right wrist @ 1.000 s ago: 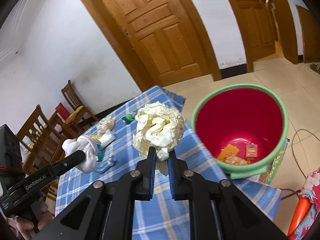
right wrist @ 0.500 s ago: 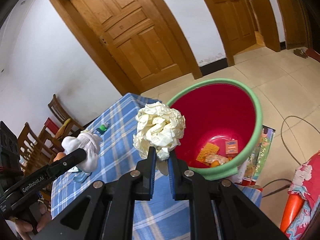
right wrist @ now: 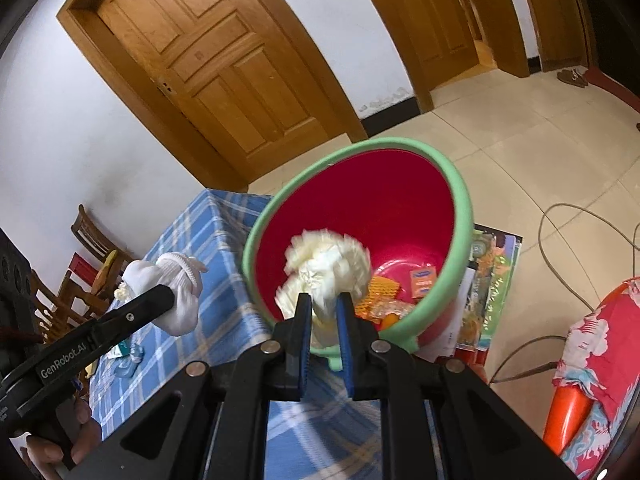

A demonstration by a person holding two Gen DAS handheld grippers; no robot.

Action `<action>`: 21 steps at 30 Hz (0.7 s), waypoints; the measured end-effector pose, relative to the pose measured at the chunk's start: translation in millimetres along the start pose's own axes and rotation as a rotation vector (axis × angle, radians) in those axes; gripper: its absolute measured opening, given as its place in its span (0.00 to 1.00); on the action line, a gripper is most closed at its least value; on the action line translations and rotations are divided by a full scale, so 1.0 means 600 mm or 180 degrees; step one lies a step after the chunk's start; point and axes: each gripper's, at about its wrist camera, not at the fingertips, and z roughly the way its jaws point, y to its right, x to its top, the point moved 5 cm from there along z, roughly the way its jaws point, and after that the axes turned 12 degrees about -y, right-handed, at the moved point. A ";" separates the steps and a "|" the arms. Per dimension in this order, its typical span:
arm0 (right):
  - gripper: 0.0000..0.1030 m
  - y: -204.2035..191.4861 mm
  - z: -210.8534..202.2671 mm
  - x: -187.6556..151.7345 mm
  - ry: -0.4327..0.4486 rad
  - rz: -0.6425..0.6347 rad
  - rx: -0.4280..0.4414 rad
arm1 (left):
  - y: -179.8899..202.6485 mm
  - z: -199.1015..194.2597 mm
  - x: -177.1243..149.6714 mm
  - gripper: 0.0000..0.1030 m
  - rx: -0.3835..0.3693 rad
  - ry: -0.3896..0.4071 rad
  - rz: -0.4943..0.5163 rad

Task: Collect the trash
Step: 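Carry both items over the red bucket and open both tools to drop them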

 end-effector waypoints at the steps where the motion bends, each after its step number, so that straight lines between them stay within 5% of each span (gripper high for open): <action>1: 0.16 0.007 0.001 0.001 0.0002 0.0026 -0.0009 | 0.005 0.006 0.001 0.20 0.0008 -0.0018 0.0023; 10: 0.16 0.043 0.006 0.013 0.0018 0.0176 0.0007 | 0.031 0.044 0.014 0.20 0.0007 -0.0119 0.0166; 16: 0.19 0.045 -0.001 0.026 0.0080 0.0185 0.0028 | 0.034 0.049 0.020 0.39 -0.0006 -0.0125 0.0112; 21: 0.25 0.048 -0.002 0.029 0.0114 0.0176 0.0051 | 0.028 0.038 0.019 0.39 0.0021 -0.0089 0.0055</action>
